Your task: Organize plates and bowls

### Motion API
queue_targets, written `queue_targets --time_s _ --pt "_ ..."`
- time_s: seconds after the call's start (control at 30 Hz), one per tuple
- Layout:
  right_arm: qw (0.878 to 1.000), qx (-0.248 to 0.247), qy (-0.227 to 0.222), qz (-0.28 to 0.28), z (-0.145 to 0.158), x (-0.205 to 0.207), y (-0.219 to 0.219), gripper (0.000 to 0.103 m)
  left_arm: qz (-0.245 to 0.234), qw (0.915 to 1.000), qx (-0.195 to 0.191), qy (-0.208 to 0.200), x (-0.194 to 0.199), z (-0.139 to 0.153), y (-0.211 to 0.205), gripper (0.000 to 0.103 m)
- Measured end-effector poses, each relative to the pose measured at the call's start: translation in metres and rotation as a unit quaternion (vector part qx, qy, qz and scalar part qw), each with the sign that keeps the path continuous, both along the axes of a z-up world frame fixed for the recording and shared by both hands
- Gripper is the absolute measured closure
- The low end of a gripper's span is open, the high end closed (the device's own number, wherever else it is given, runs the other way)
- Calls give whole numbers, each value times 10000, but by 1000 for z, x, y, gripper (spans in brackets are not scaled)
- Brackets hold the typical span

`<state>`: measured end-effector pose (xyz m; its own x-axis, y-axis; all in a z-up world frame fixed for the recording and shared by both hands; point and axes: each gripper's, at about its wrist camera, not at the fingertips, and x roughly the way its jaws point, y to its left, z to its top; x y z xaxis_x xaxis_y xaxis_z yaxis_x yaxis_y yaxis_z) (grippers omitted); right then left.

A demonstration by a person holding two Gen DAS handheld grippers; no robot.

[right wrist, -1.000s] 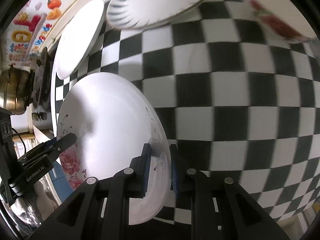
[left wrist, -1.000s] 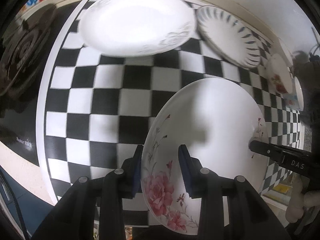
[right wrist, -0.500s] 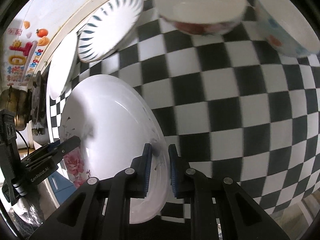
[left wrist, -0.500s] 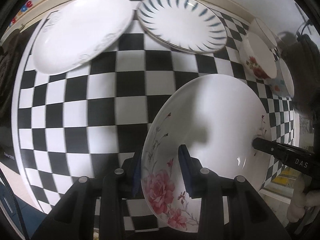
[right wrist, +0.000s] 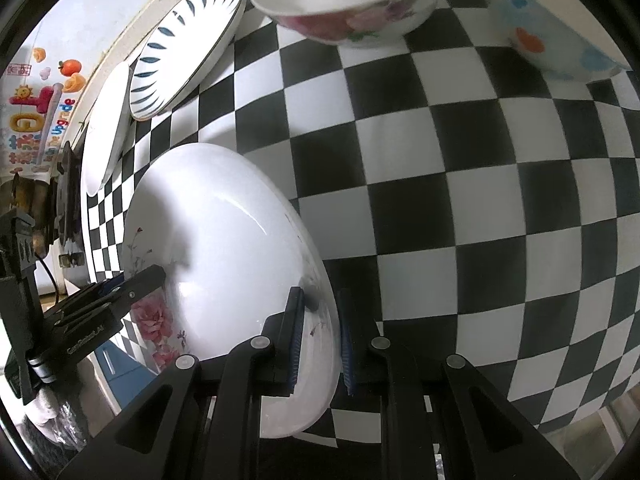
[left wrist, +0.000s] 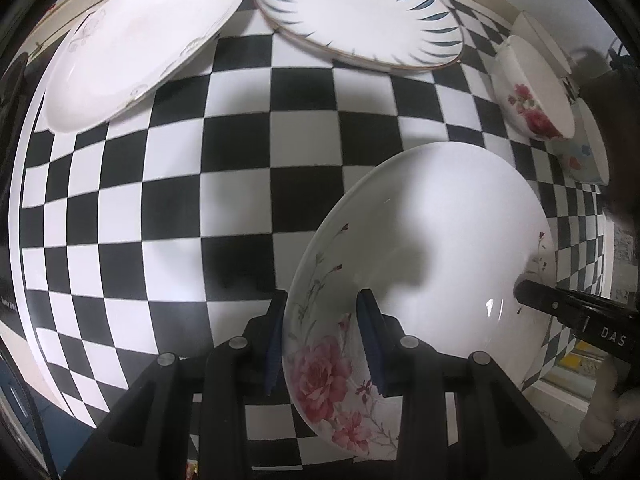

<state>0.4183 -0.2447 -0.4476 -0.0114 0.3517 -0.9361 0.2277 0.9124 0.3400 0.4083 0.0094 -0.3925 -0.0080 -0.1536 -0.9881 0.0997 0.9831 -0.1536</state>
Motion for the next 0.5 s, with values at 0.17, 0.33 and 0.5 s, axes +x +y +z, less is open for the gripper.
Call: queue_targets --time_s 0.17,0.33,0.5 --pt "9999 54 73 124 -7 4 12 85 78 9999 72 22 1 -1 7 71" --pt "9995 110 177 245 -15 4 21 85 172 9997 160 34 5 -3 10 71" --pt "9993 137 198 291 -17 5 24 85 193 9996 201 39 3 -11 5 71"
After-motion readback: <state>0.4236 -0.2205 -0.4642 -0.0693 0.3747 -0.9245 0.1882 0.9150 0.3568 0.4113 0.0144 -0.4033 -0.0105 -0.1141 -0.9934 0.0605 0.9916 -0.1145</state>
